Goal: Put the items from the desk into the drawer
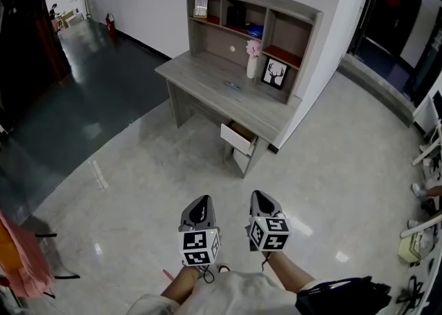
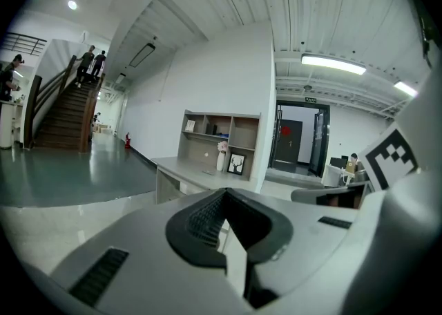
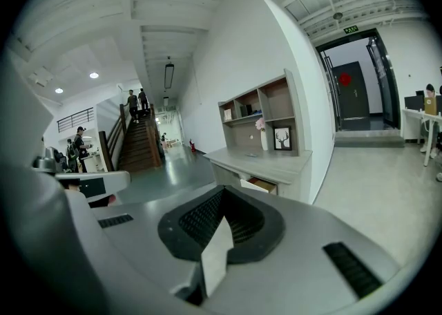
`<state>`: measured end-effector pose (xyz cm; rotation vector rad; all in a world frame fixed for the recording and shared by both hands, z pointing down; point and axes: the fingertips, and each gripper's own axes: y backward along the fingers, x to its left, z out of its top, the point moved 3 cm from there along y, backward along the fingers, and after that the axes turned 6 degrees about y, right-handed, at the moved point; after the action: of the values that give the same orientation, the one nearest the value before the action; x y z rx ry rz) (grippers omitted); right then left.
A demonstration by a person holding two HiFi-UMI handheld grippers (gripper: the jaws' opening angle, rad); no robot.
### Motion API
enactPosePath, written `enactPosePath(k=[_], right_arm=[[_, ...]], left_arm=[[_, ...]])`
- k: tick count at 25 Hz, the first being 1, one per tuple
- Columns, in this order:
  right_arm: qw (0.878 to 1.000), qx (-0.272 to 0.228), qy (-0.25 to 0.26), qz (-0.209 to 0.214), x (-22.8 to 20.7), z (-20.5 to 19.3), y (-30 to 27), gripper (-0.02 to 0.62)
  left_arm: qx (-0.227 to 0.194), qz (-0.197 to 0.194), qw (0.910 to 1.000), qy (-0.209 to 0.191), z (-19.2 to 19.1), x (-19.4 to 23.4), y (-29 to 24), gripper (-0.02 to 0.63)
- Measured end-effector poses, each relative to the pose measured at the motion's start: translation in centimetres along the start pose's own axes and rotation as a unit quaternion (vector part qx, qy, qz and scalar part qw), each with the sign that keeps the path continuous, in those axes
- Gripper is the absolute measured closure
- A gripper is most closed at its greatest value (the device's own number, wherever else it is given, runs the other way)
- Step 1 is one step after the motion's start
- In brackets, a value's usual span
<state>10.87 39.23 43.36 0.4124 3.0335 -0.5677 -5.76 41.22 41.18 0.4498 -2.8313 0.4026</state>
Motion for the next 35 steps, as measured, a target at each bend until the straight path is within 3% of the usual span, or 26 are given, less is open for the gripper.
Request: enactPosePath(k=[8, 12, 19, 35], right_arm=[[1.000, 0.021, 0.006, -0.013, 0.4, -0.2, -4.0, 0.597], [0.999, 0.007, -0.021, -0.023, 1.0, 1.6, -7.8, 0.597], [0.999, -0.014, -0.022, -0.041, 3.9, 5.6, -13.6, 0.597], [0.995, -0.012, -0.038, -0.090, 7.0, 8.2, -22.6, 0.597]], left_arm=[[0.011, -0.021, 0.9997, 0.011, 0.0, 2.5, -3.7, 0.607], [0.016, -0.042, 0.9990, 0.006, 1.2, 4.8, -7.1, 0.607], [0.017, -0.059, 0.9981, -0.003, 5.3, 10.6, -11.6, 0.607], [0.048, -0.100, 0.9938, -0.011, 8.4, 19.3, -18.7, 0.607]])
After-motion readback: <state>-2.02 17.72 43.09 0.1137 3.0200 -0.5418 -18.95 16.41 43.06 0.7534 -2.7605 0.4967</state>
